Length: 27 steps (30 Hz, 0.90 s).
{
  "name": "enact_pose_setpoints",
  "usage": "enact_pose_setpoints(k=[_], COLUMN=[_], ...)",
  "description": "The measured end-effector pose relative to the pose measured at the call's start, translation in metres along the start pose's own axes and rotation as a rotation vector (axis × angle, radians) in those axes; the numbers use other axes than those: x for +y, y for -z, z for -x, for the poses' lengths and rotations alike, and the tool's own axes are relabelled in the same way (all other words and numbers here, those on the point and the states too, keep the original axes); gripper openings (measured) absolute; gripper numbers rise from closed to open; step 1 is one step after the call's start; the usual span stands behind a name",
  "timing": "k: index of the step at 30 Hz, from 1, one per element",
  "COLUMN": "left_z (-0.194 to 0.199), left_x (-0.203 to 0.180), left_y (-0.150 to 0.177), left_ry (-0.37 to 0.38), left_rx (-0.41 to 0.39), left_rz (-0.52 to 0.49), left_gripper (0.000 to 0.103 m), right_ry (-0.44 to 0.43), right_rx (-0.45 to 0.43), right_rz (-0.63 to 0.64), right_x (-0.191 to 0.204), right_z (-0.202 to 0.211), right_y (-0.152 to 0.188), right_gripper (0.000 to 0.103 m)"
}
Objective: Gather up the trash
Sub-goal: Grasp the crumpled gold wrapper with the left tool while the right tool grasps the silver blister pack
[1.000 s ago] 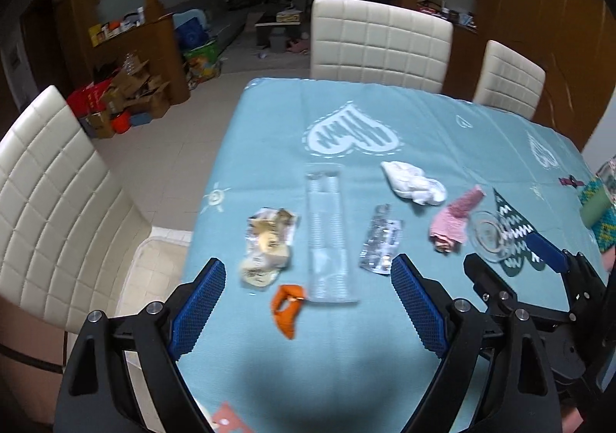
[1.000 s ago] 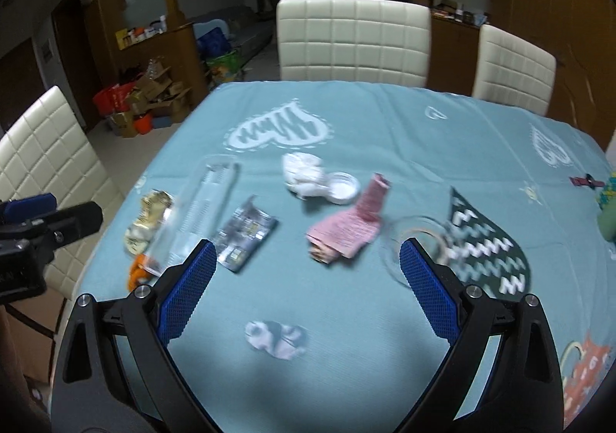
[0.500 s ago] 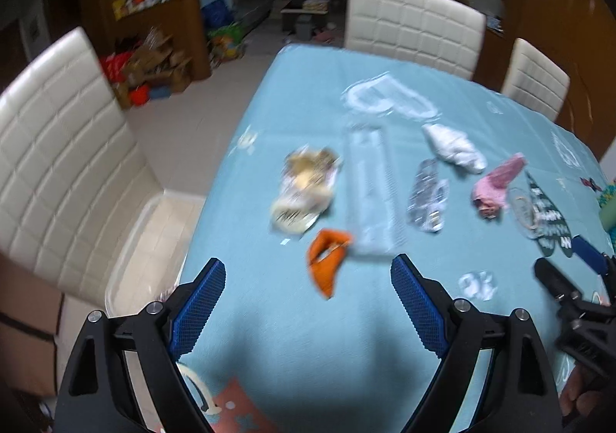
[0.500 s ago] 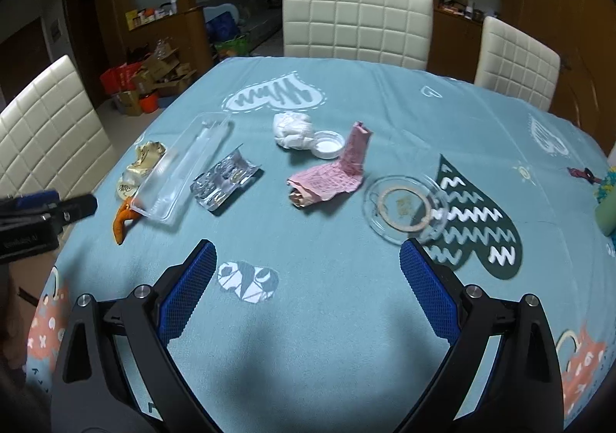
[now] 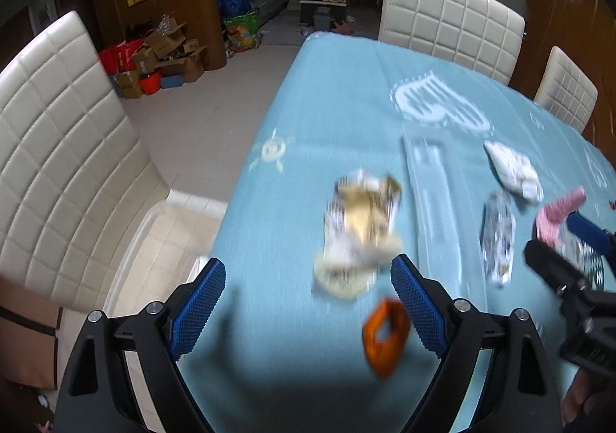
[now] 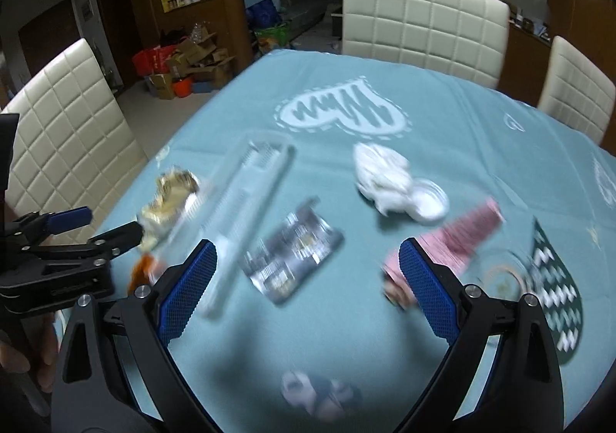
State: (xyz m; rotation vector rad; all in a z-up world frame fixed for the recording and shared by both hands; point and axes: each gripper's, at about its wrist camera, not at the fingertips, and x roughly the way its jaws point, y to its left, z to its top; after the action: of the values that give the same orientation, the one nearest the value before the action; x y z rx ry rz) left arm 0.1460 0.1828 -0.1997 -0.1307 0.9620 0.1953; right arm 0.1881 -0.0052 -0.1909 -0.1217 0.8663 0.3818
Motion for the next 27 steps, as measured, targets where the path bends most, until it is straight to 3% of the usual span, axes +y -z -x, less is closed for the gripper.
enact_pose_setpoints(k=[6,8,10,11,12,13,14,19,27], left_z=[-0.029,-0.04,-0.041,-0.039,-0.038,-0.035,-0.033,-0.023,0.006], left_x=[-0.015,-0.018,-0.019,-0.019,-0.02,-0.022,-0.024,-0.032,-0.037], left_y=[-0.017,-0.015,-0.012,-0.01,-0.009,-0.008,-0.007,-0.004,-0.006], left_ry=[0.017,0.007,0.006,0.014,0.02,0.028,0.035,0.055,0.024], left_rx=[0.032,0.062,0.045,0.036,0.03,0.022,0.018,0.023,0.058], left_rz=[-0.077,-0.095,-0.107,-0.112,-0.122,-0.134,-0.147,-0.2,-0.237], left_gripper=[0.086,0.086,0.083,0.079,0.075,0.062,0.046,0.03,0.027], right_ry=[0.012,-0.014,-0.052,-0.085,-0.098,-0.106,-0.12,-0.157,-0.082], right_rx=[0.124,0.117,0.122,0.13,0.134,0.14,0.168,0.16,0.027], right_rz=[-0.023,-0.046,-0.048,-0.056,-0.057,-0.053,-0.043,-0.051,-0.082], right_x=[-0.007,-0.012,-0.013,-0.012,-0.01,-0.008,-0.003,0.003,-0.006], right_z=[-0.041,-0.04,-0.039,-0.038,-0.036,-0.036,-0.038,-0.031,0.014], right_y=[0.001,0.003,0.005,0.007,0.007,0.006,0.008,0.013,0.009], right_gripper=[0.079,0.079,0.069,0.058,0.053,0.046,0.03,0.025,0.025])
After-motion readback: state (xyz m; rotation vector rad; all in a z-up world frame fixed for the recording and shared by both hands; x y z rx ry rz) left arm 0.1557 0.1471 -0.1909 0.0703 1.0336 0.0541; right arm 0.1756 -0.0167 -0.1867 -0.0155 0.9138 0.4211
